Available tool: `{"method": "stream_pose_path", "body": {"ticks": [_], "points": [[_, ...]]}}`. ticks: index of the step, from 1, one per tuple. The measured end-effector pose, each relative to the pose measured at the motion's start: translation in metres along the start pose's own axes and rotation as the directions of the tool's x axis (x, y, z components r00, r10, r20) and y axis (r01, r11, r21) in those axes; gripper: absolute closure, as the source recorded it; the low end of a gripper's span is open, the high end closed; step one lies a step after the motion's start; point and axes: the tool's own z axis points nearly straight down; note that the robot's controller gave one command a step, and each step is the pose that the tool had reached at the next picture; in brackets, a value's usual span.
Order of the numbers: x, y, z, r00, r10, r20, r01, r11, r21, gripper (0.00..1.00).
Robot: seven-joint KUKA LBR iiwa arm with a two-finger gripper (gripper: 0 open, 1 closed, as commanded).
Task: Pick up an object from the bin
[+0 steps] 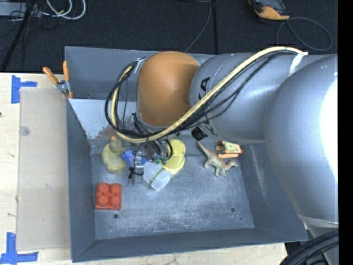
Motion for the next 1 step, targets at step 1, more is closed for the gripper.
{"method": "stream_pose_path", "body": {"ticks": [1], "points": [[0.0553, -0.0217, -0.0044, 0.999, 0.050, -0.002, -0.050, 0.999, 0.000, 0.00]]}}
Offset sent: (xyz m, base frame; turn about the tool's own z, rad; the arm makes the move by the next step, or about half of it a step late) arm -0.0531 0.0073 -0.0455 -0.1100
